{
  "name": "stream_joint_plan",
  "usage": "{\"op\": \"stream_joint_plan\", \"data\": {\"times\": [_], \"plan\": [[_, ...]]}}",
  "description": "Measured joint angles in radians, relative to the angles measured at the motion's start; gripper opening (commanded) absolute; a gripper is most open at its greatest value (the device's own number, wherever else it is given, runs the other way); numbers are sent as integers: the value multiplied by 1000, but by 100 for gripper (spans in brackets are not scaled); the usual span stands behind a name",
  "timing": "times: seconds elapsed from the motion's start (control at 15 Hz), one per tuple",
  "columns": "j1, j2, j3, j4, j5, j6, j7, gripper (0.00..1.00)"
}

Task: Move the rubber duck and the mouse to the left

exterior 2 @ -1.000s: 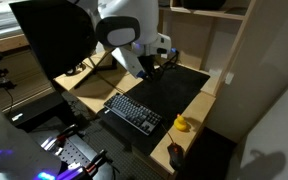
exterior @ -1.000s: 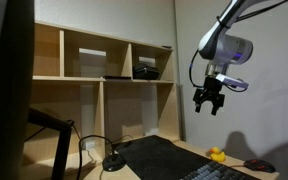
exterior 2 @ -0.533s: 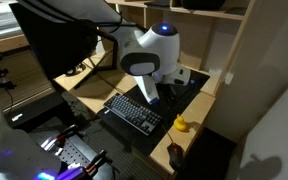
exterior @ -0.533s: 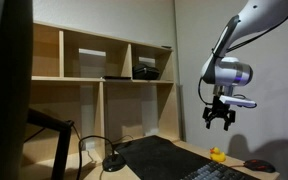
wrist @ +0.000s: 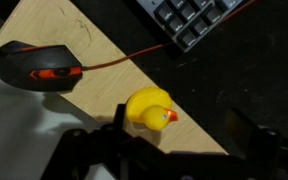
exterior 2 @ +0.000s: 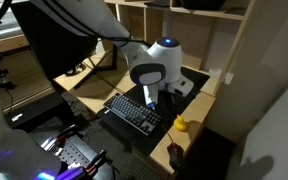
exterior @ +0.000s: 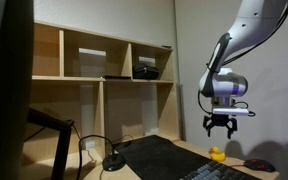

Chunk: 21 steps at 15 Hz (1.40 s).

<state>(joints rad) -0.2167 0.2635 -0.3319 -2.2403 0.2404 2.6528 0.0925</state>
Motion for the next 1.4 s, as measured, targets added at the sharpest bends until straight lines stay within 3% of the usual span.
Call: {"op": "stream_joint_plan", "data": {"times": [0.13, 0.47, 0.73, 1.2, 1.4], "plan": [[-13, 66, -1, 32, -4, 13, 64, 100], [-13, 55, 6, 33, -21, 13, 86, 100], [-14, 128, -1, 78, -31, -18, 307, 100], [-61, 204, 14, 194, 197, -34, 484, 100], [-61, 207, 14, 205, 215, -33, 531, 100]]}}
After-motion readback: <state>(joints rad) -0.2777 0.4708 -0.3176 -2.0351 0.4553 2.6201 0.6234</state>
